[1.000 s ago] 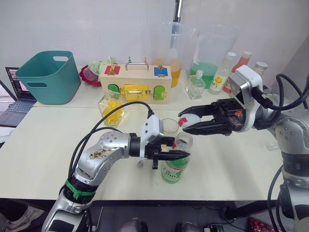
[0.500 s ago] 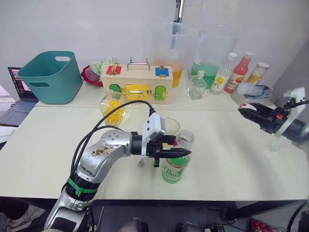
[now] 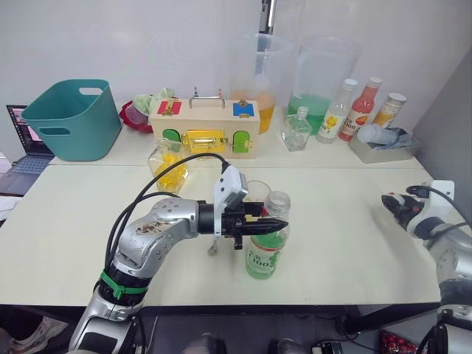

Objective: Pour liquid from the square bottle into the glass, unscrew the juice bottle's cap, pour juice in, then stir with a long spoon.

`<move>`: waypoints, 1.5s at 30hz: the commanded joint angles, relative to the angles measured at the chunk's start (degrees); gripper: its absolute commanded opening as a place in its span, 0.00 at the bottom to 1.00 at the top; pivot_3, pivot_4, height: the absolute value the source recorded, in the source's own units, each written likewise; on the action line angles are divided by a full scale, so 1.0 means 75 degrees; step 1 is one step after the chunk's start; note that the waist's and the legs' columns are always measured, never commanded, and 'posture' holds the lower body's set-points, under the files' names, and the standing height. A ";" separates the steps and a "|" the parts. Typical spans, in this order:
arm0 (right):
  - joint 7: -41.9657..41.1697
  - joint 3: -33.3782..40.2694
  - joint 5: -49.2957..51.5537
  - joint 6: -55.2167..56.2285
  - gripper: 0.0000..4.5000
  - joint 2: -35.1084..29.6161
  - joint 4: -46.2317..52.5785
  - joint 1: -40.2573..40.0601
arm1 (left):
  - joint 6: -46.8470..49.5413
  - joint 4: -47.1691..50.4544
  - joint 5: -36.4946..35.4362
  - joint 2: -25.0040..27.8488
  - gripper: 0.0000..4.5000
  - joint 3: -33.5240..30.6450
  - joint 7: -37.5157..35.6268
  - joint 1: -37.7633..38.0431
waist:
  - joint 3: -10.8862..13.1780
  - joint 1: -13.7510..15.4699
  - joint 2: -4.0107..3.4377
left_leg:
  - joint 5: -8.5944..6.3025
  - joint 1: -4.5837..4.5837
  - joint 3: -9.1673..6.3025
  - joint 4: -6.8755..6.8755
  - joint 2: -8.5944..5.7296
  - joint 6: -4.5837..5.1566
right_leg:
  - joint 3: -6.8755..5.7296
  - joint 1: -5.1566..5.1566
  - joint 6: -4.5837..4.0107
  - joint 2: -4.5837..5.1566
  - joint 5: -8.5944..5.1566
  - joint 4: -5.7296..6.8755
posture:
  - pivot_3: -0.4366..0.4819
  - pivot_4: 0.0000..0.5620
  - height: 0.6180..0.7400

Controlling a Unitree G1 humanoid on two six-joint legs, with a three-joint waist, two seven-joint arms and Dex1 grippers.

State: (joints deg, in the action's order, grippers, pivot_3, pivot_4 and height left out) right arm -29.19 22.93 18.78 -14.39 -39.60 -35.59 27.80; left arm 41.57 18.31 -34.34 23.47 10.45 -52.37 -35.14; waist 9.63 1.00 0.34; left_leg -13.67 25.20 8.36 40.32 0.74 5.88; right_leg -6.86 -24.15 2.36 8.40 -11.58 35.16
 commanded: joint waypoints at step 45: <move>-0.4887 -0.1123 0.4176 -0.4834 1.00 -0.2153 0.6127 0.0449 | 0.1444 0.1084 -0.2877 0.2141 0.30 -0.3132 0.0268 0.0241 | 0.0004 -0.0024 -0.0021 | -0.0007 0.0005 -0.0013 -0.0009 0.0000 0.0011 | 0.0007 -0.0012 -0.0004 0.0003 -0.0001 -0.0006 | 0.48 0.27 0.94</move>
State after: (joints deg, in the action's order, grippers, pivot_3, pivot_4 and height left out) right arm -63.61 13.48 48.49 -50.66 -54.31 8.44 30.71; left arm 52.36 23.96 -52.37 37.68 -7.80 -49.61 -33.11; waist 9.66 0.83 0.18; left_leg -13.73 25.23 8.26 40.25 0.76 5.96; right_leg -6.80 -24.25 2.33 8.41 -11.59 35.12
